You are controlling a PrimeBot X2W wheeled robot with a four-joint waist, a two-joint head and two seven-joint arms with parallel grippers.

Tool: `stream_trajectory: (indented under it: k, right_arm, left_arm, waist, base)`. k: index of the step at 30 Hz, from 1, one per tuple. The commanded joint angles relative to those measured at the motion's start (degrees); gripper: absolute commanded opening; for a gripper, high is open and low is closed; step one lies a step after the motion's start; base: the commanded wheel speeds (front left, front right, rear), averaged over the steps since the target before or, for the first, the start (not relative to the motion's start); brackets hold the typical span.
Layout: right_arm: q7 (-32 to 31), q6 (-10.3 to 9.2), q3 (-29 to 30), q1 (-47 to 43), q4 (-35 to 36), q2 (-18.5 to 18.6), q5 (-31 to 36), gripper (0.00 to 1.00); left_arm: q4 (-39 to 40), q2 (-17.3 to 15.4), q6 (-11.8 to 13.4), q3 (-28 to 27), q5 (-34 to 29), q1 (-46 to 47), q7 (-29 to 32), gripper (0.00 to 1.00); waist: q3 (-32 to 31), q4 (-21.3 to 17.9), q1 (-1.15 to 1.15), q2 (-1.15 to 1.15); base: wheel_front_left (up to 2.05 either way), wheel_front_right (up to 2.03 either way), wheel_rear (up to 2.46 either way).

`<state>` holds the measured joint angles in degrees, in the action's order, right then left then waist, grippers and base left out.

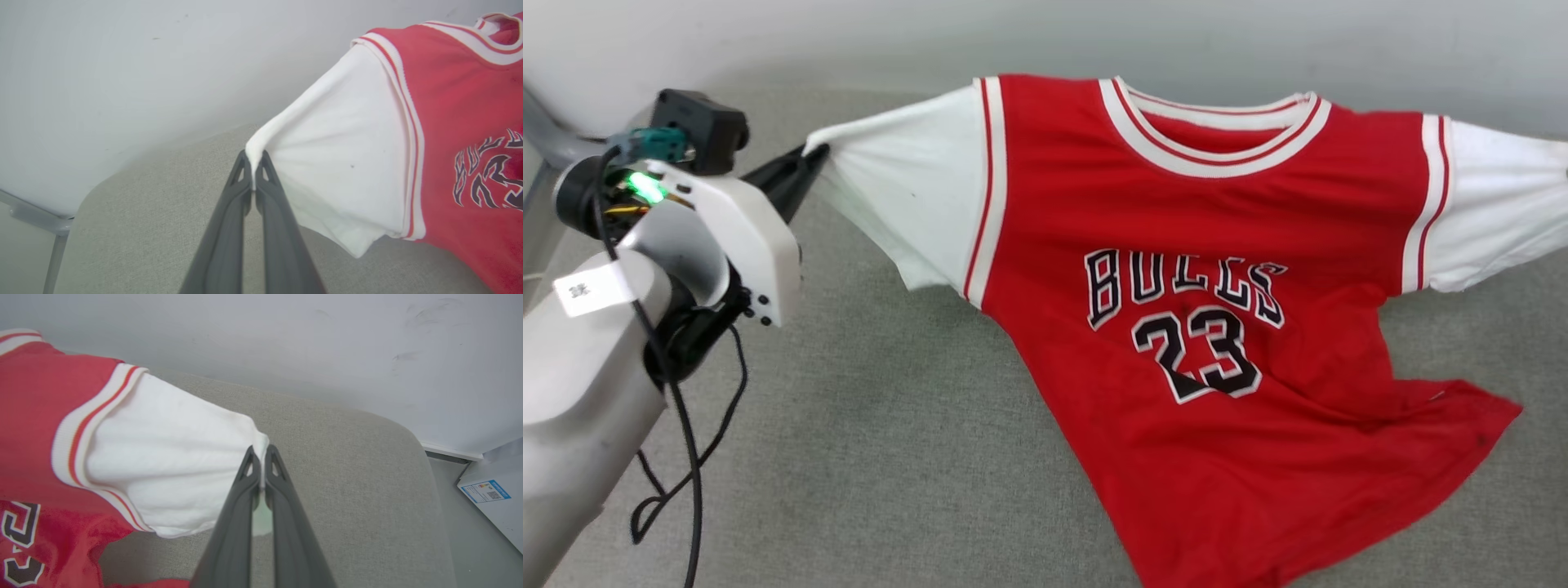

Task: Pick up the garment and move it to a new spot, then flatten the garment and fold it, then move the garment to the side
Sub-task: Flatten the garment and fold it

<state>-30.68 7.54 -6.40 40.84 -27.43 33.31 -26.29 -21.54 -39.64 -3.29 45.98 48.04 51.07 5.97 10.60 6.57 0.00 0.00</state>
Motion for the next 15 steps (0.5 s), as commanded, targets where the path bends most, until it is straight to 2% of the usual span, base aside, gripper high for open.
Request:
stream_trajectory:
  k: [1, 10, 15]
  right_arm:
    - [1.1, -0.10, 0.6, -0.8, 1.0, 0.8, -0.1, 0.00]
    - [6.0, -0.11, 3.6, -3.9, 8.6, 1.7, 0.7, 0.00]
    - [5.8, -0.11, 5.7, -7.3, 14.2, 1.5, 0.8, 0.00]
  left_arm:
    - [1.3, -1.3, 1.1, -0.6, -0.8, -0.9, -1.2, 0.00]
    - [14.4, -8.2, 9.6, -4.3, -3.2, -6.0, -6.6, 0.00]
    - [20.9, -11.4, 13.9, -6.2, -3.5, -9.2, -8.0, 0.00]
  waist:
    - [-2.4, -0.3, 0.00, 0.00]
    - [-8.6, -1.7, 0.00, 0.00]
    - [-11.0, -2.2, 0.00, 0.00]
  base:
    - [0.00, 0.00, 0.00]
    - [0.00, 0.00, 0.00]
    - [0.00, 0.00, 0.00]
